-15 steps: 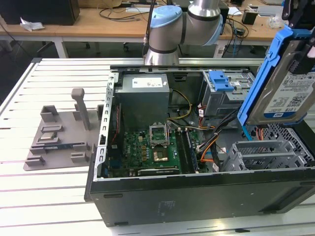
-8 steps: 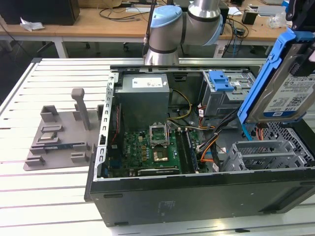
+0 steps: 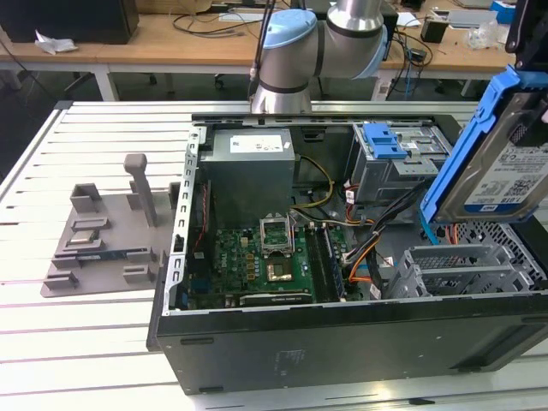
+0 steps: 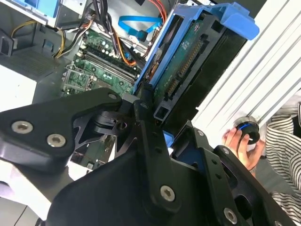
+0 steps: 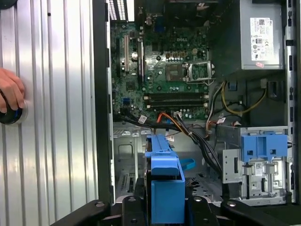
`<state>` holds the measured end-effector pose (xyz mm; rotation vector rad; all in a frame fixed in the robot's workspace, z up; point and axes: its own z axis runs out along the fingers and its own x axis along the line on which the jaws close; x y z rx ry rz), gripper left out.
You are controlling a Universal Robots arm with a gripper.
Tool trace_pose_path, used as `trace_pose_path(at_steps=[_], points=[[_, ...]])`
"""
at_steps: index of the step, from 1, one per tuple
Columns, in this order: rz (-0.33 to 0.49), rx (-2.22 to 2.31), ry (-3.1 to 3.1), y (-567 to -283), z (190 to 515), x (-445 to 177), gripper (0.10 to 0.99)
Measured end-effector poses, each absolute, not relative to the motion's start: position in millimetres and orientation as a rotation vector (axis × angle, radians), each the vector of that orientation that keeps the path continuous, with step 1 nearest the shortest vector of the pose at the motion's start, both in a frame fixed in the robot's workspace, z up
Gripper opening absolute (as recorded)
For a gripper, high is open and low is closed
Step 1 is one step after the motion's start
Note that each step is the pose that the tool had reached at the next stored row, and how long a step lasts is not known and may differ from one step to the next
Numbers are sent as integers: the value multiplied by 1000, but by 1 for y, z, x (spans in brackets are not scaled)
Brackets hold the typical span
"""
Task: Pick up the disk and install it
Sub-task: 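Pick up the disk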
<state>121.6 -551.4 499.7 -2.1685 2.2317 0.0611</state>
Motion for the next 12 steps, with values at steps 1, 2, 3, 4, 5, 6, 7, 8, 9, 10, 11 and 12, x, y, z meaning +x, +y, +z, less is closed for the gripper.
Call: trace_pose_path(at_steps=[1, 2, 3, 4, 5, 6, 7, 8, 9, 10, 11, 12], points=[[61, -2168, 2232, -551, 497, 122, 365], [62, -2169, 2232, -551, 495, 123, 365], [62, -2168, 2232, -552, 492, 123, 365], [62, -2168, 2232, -552, 490, 123, 365], [62, -2169, 2232, -552, 488, 123, 365], [62, -2169, 2232, -553, 485, 123, 365], [62, -2169, 2232, -553, 483, 123, 365], [62, -2169, 2232, -553, 481, 123, 365], [62, -2169, 2232, -554, 480, 123, 365], [62, -2169, 2232, -554, 479, 123, 365], [62, -2169, 2232, -554, 479, 123, 365], [62, -2169, 2232, -554, 479, 123, 365]])
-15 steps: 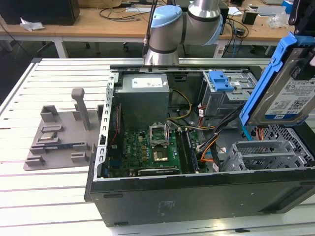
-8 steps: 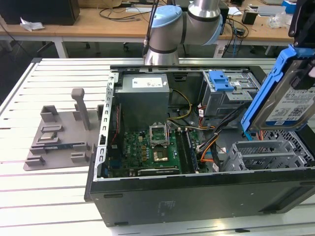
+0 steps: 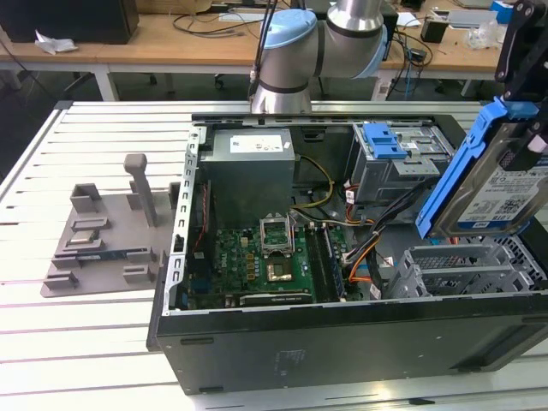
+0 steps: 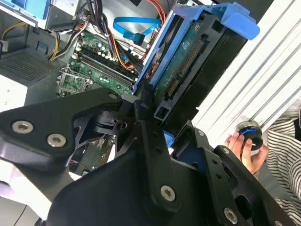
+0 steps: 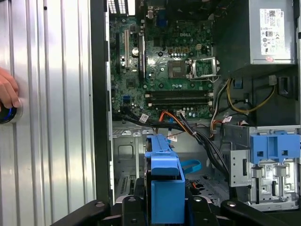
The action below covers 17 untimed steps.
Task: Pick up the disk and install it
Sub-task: 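Pick up the disk, then insert the disk into the insertion slot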
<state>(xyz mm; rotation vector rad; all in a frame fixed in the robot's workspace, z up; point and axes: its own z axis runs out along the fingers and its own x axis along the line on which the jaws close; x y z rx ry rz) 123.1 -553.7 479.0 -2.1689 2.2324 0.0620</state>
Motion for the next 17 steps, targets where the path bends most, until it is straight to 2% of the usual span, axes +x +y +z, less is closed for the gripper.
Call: trace_pose_path(at_steps=[10, 17], points=[[62, -2169, 2232, -554, 479, 123, 365], [62, -2165, 2236, -554, 462, 125, 365]])
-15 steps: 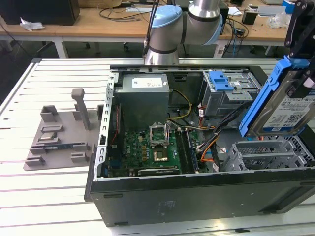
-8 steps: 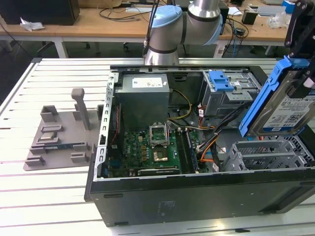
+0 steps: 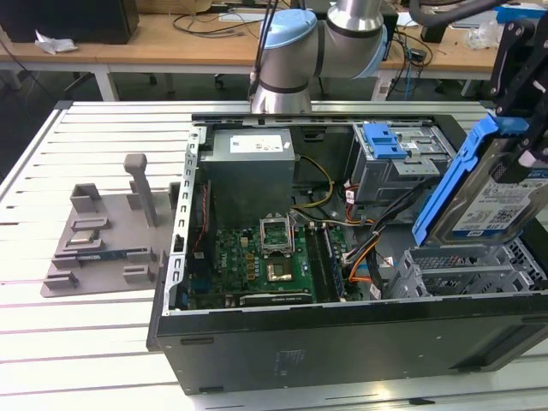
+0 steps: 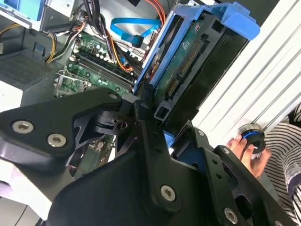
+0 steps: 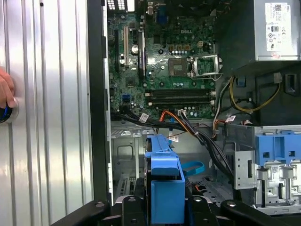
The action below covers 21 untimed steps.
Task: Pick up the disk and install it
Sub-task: 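Insert the disk into the insertion slot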
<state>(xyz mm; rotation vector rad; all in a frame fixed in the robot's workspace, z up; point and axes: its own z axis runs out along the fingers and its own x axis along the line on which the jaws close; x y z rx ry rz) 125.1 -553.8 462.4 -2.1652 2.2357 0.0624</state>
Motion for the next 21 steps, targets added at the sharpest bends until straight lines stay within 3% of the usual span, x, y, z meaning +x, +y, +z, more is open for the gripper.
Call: trace_pose_path(at_steps=[21], points=[[42, -2148, 2269, -557, 431, 128, 365]])
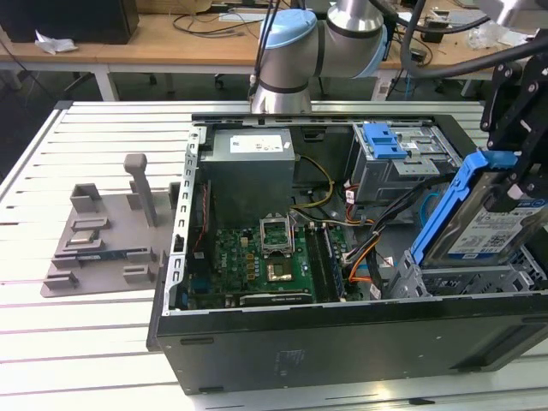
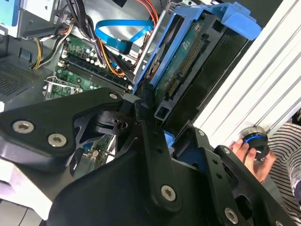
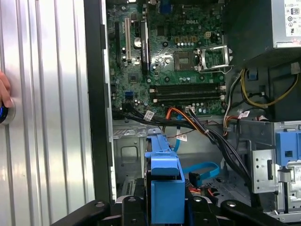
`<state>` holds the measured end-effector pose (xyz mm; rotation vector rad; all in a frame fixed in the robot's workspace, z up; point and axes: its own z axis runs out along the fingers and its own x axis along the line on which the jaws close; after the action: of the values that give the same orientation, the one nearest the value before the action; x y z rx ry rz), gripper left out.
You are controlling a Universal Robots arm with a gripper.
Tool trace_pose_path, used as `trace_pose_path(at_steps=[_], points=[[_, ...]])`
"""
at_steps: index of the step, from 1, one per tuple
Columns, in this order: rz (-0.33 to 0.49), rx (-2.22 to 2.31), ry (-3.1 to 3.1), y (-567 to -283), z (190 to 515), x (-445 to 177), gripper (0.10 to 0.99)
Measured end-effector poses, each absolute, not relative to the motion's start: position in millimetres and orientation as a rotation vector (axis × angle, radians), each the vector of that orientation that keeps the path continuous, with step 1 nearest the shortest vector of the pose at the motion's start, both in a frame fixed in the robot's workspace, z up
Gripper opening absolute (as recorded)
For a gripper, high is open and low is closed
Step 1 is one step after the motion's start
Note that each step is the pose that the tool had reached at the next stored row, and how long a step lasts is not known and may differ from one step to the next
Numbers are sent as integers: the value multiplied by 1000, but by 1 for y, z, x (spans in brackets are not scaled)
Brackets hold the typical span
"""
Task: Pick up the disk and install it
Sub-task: 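Insert the disk into the insertion slot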
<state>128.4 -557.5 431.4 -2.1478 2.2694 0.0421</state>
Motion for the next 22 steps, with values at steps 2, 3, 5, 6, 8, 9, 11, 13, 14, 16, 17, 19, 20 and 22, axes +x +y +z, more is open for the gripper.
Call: trace_pose_path(at_steps=[2, 3, 5, 6, 8, 9, 11, 13, 14, 16, 17, 19, 20, 22], points=[[42, -2148, 2270, -557, 426, 128, 365], [42, -2148, 2270, -557, 425, 128, 365], [42, -2148, 2270, -557, 421, 128, 365], [42, -2148, 2270, -557, 421, 128, 365], [42, -2148, 2270, -558, 419, 128, 365], [42, -2148, 2270, -558, 419, 128, 365], [42, -2148, 2270, -558, 418, 128, 365], [42, -2148, 2270, -558, 417, 128, 365], [42, -2148, 2270, -558, 417, 128, 365], [42, -2148, 2270, -558, 416, 128, 365], [42, -2148, 2270, -558, 415, 128, 365], [42, -2148, 2270, -558, 414, 128, 365], [42, -2148, 2270, -558, 414, 128, 365], [42, -2148, 2270, -558, 412, 128, 365]])
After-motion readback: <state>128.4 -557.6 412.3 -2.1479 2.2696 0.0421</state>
